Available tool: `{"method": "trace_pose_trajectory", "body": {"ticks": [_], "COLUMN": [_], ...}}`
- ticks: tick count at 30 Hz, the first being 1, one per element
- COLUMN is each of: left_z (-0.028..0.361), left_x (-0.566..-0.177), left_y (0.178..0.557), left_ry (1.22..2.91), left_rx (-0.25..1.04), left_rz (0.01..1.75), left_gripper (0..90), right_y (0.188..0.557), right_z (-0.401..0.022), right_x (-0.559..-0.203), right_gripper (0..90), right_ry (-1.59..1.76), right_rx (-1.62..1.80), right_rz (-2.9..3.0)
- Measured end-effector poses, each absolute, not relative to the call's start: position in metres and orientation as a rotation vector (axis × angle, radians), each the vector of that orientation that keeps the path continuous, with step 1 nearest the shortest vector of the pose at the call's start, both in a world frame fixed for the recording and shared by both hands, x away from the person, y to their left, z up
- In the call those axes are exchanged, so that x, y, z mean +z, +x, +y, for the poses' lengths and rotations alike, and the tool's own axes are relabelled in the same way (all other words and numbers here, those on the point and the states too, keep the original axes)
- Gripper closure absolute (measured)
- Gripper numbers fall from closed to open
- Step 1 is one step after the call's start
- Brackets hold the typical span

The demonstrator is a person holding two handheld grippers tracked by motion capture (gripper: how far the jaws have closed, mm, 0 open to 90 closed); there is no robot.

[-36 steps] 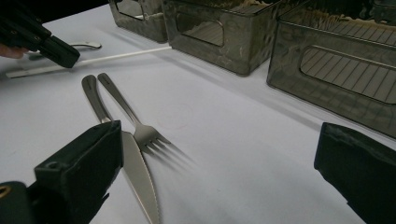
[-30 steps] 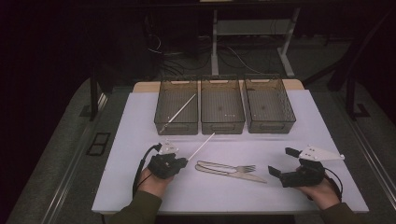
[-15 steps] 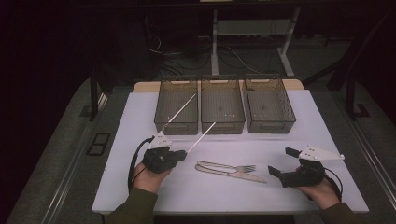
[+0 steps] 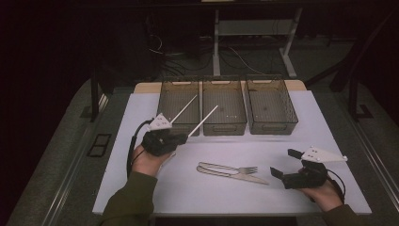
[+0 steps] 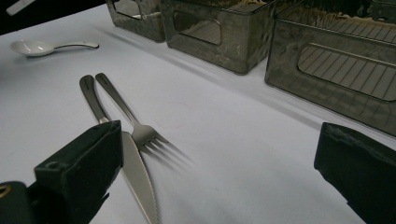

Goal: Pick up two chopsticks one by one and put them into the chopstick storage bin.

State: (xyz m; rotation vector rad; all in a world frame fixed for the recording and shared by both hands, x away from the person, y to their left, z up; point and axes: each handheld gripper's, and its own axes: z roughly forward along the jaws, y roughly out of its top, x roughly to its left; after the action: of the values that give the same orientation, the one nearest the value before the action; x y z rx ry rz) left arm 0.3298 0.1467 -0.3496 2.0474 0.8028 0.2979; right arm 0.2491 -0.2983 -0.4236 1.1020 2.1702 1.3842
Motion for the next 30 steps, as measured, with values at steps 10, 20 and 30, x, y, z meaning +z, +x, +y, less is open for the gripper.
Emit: {"method": "trace_pose_trajectory", "body": {"ticks": [10,20,30], "left_z": [0.148,0.151,0.151], "left_x": [-0.329,-0.312,-0.316], "left_y": [0.373,0.423,0.462], "left_ry": [2.065,2.075,2.073], "left_rx": [0.347,0.418,0.433], "left_rz": [0.827,0.857,0.874], "left_gripper": [84.0,84.0,83.9], "right_y": [0.249,0.249,0.249], "right_z": [-0.298,-0.299,-0.300], "right_x": [-0.424,-0.424,-0.423], "right_gripper": [1.4,1.4,1.4], "right_ry": [1.102,1.103,1.107], "right_rx": [1.387,1.392,1.404], "right_rz": [2.171,2.169,2.171]}}
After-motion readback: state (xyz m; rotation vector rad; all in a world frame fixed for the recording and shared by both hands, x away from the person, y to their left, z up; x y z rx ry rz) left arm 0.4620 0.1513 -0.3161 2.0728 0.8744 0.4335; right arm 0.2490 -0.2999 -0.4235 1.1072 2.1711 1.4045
